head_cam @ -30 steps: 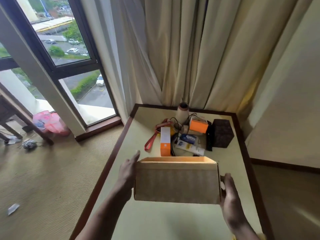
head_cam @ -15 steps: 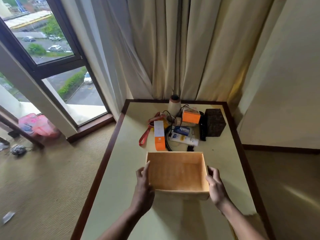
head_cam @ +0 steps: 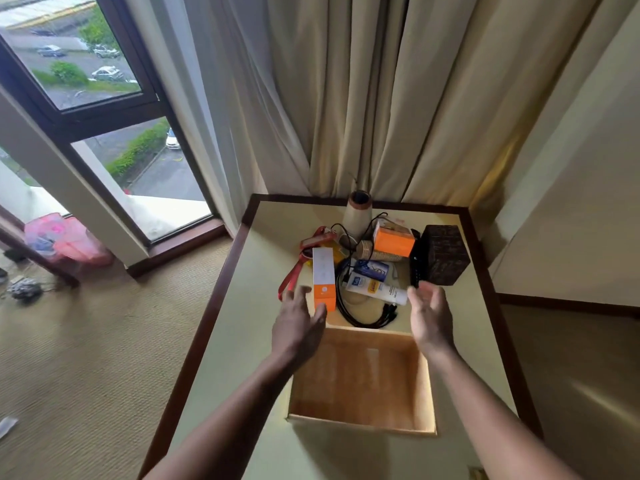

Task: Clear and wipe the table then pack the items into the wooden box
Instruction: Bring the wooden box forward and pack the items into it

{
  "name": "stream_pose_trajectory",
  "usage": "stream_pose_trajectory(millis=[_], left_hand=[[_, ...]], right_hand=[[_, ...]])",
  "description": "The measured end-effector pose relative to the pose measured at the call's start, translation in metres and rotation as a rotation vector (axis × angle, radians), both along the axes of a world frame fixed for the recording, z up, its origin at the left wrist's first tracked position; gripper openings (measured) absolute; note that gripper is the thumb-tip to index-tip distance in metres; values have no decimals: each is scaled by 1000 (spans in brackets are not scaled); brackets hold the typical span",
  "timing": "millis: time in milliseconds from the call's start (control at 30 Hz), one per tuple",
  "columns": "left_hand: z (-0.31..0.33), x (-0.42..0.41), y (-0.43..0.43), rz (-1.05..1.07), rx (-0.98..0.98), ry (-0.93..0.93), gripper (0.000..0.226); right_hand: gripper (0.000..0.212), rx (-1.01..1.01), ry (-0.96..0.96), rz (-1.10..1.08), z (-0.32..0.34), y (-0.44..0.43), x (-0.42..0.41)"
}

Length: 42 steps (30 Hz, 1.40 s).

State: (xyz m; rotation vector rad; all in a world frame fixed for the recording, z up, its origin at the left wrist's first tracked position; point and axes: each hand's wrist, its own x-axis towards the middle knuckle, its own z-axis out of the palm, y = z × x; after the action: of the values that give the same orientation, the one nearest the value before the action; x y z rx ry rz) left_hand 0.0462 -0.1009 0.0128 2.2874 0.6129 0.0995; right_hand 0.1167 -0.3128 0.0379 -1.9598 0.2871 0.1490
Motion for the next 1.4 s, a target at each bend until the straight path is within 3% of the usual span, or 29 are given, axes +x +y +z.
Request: stream_pose_trajectory(millis=[33, 100, 233, 367, 500, 667, 833, 933, 1133, 1333, 1400], left_hand=[[2, 19, 0, -9, 8, 30, 50], [2, 52, 1, -7, 27, 96, 59], [-6, 93, 0, 0, 93, 227, 80], [-23, 109, 3, 23, 78, 307, 93], [-41, 109, 11, 17, 17, 256, 70], [-29, 105, 26, 138, -79, 216, 45], [13, 84, 42, 218, -399, 70, 40], [49, 54, 43, 201, -571, 12, 55], [97, -23, 21, 119, -603, 9, 28], [73, -80, 8, 82, -591, 180, 15], [64, -88, 2, 52, -563, 266, 18]], right_hand=[[20, 89, 25, -2, 7, 10, 19], [32, 246, 115, -85, 13, 28, 59], [32, 425, 372, -161, 3, 52, 124], [54, 580, 539, -216, -14, 58, 164], [53, 701, 617, -360, -23, 50, 180], [52, 850, 561, -398, -21, 40, 179], [51, 729, 485, -334, 5, 29, 152], [46, 586, 397, -284, 26, 19, 113], [41, 250, 242, -111, 41, -15, 7], [24, 70, 259, 37, 35, -43, -87], [33, -12, 272, 54, 37, -47, -104]])
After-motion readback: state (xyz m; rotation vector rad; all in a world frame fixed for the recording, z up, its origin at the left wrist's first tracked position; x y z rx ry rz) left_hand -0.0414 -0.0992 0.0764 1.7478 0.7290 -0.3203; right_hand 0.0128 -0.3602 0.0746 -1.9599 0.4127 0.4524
